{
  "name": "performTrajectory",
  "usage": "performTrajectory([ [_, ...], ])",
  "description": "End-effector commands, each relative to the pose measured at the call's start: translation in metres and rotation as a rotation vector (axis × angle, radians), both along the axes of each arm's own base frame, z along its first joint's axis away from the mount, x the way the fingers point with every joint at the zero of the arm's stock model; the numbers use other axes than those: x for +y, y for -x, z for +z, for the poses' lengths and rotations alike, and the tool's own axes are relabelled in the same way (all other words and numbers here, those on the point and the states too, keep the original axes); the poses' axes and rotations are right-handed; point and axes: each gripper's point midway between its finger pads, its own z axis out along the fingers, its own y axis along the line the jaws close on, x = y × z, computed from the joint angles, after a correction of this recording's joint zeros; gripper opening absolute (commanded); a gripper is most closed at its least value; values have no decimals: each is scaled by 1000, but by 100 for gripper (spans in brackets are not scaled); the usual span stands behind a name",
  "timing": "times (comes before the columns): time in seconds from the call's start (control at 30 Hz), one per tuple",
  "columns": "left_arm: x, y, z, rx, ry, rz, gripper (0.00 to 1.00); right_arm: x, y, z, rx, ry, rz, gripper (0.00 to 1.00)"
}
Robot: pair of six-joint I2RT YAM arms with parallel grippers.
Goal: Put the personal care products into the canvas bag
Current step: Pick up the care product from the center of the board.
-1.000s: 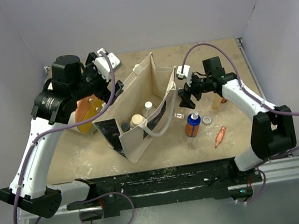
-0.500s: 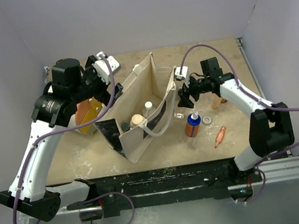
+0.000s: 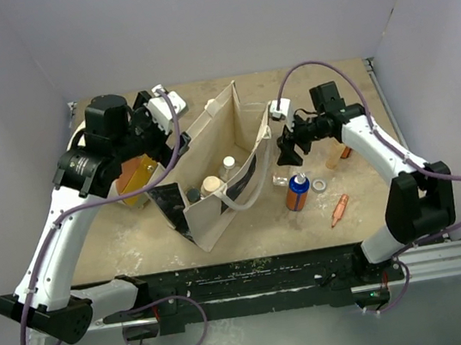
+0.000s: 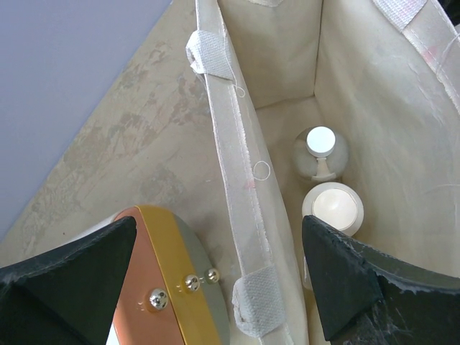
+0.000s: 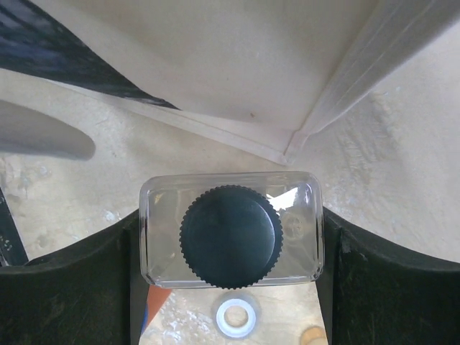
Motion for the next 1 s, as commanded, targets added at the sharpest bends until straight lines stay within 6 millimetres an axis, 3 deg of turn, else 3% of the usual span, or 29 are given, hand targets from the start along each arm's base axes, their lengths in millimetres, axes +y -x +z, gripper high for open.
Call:
performTrajectory([
  [0.0,3,0,19,-67,46,15,99,8,-11,101,-252,-82,9,0],
  [0.17,10,-1,19,-59,90,56,99,-2,-12,142,-338,-67,-59,0],
  [0.4,13,6,18,-31,137,44,99,-19,-9,215,-508,-46,-153,0],
  [0.67,18,6,11,-7,166,42,99,-7,9,308,-653,-144,-98,0],
  [0.8,16,5,6,14,167,28,100,3,14,343,-725,-187,-70,0],
  [0.97,15,1,-3,33,147,21,98,24,16,369,-768,-234,-16,0],
])
